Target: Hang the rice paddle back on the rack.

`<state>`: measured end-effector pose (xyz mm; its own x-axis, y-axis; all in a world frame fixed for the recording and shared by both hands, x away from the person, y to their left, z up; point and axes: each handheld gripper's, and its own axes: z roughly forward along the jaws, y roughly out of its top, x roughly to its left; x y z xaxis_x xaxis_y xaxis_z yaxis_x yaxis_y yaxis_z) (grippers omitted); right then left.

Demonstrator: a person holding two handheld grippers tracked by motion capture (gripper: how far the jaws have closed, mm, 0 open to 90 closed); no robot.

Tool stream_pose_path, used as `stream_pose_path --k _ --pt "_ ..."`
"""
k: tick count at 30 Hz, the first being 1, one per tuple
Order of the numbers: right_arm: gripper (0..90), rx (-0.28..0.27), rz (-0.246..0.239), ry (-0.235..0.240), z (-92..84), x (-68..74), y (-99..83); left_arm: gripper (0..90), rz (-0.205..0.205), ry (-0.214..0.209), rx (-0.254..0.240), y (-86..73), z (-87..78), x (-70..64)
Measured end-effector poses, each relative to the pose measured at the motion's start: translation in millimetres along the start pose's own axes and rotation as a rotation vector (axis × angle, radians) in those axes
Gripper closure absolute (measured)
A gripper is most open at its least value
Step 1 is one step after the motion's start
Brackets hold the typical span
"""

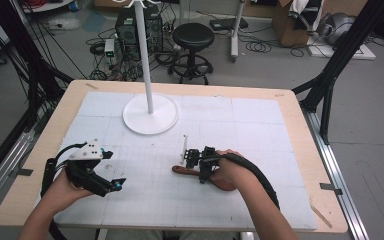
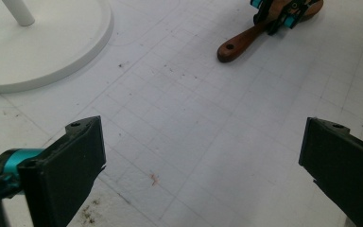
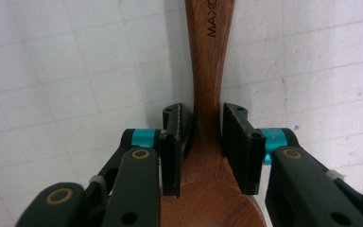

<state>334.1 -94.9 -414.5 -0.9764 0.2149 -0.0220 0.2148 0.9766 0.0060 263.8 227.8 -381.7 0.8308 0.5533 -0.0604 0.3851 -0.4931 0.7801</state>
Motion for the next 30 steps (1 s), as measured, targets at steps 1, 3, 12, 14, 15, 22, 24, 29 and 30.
stream_pose_path --k 1,3,12,14,15,22,24,29,30 --pt "70.8 -0.002 -0.005 0.003 0.5 -0.1 0.2 1.8 0.0 0.0 0.0 0.0 -0.1 0.0" --pt "71.3 0.013 -0.029 0.006 0.3 -0.1 2.1 1.8 0.001 0.001 0.001 -0.1 0.1 0.0" --pt "70.7 0.042 -0.05 0.007 1.6 0.2 7.0 1.8 0.003 0.005 0.008 -0.3 0.9 -0.8" --pt "70.8 0.045 -0.047 0.005 1.4 0.3 7.3 1.8 0.007 0.002 0.009 -0.3 1.4 -0.9" --pt "71.4 0.045 -0.047 0.003 1.5 0.7 7.5 1.8 0.007 0.003 0.01 -0.4 1.7 -1.2" --pt "73.7 0.057 -0.036 -0.007 1.0 2.3 8.4 1.8 0.009 0.007 0.013 -0.4 2.3 -2.3" --pt "74.0 0.048 -0.044 -0.003 1.4 1.2 7.8 1.8 0.008 0.007 0.012 -0.5 2.2 -2.4" --pt "74.6 0.047 -0.034 0.008 0.9 0.5 7.0 1.8 0.011 0.006 0.013 -0.6 2.5 -2.1" --pt "74.7 0.038 -0.039 0.012 1.5 -0.3 6.5 1.8 0.01 0.007 0.015 -0.7 2.7 -2.1"
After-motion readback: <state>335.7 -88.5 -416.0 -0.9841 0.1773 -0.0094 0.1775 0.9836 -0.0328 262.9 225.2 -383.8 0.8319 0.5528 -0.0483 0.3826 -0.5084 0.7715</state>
